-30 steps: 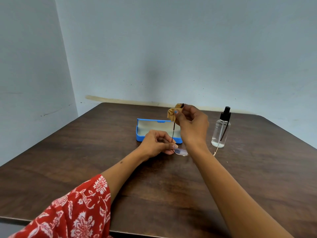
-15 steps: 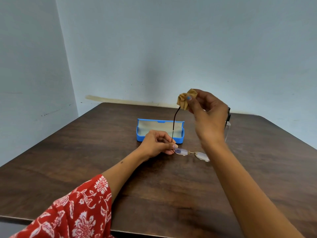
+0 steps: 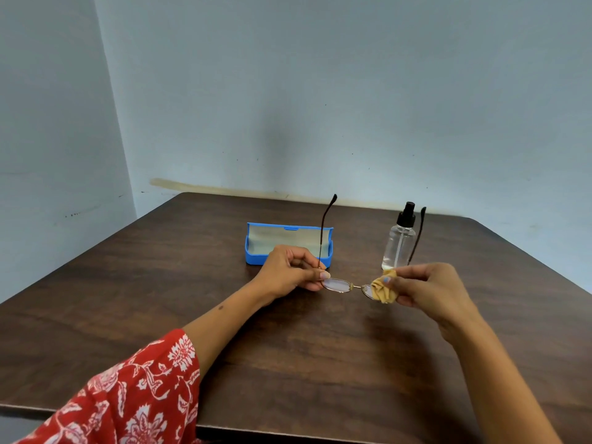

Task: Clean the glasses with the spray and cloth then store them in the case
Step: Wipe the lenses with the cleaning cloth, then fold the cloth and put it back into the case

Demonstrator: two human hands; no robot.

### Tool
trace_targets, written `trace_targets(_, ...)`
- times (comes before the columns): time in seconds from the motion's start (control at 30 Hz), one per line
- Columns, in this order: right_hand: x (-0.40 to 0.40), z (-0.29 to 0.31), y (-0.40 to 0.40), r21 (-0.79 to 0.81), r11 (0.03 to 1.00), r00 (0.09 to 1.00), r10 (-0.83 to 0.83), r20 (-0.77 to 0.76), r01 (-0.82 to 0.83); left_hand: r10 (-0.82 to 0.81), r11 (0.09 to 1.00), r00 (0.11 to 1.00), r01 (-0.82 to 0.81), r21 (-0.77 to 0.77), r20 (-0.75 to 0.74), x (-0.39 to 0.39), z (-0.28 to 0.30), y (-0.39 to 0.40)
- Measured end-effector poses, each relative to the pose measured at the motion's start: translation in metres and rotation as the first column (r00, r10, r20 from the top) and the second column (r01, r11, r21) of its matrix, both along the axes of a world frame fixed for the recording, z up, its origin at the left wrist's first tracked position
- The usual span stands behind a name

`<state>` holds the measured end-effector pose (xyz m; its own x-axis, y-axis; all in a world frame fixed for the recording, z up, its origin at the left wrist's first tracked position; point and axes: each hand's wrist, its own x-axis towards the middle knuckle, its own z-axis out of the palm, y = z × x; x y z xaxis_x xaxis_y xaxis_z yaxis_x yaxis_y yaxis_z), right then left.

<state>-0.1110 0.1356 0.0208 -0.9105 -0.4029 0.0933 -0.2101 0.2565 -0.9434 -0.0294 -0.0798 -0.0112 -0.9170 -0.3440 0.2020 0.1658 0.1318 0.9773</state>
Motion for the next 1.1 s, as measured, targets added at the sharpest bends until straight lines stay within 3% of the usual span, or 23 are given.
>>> trace_targets(0.2,-0.007,-0.004,0.01,-0.046,0.997,0.997,-0.067,-0.023,0.066,-0.018,1.0,0.999,0.018,-0.009,-0.028,-0.002,-0.002,0.013)
trace_targets(0.57,-0.005,-0.012,0.008,0.021,0.987,0.986,-0.155,-0.056,0.157,0.067,0.941,0.996,-0.042,-0.337,0.062,0.002,0.0,0.017)
trace_targets(0.8,0.009,-0.007,0.02,-0.041,0.979,0.978,-0.2,-0.064,0.198,0.076,0.941,0.993,-0.041,-0.335,0.093,0.003,0.001,0.018)
trace_targets(0.93,0.025,-0.003,0.029,-0.186,0.974,0.991,-0.128,0.029,0.131,0.082,0.946,0.989,-0.039,-0.32,0.122,0.006,0.006,0.02)
trace_targets(1.1,0.05,0.0,0.027,-0.378,0.925,0.956,0.138,0.26,-0.031,0.136,0.946,0.963,-0.056,-0.319,0.234,0.022,0.018,0.012)
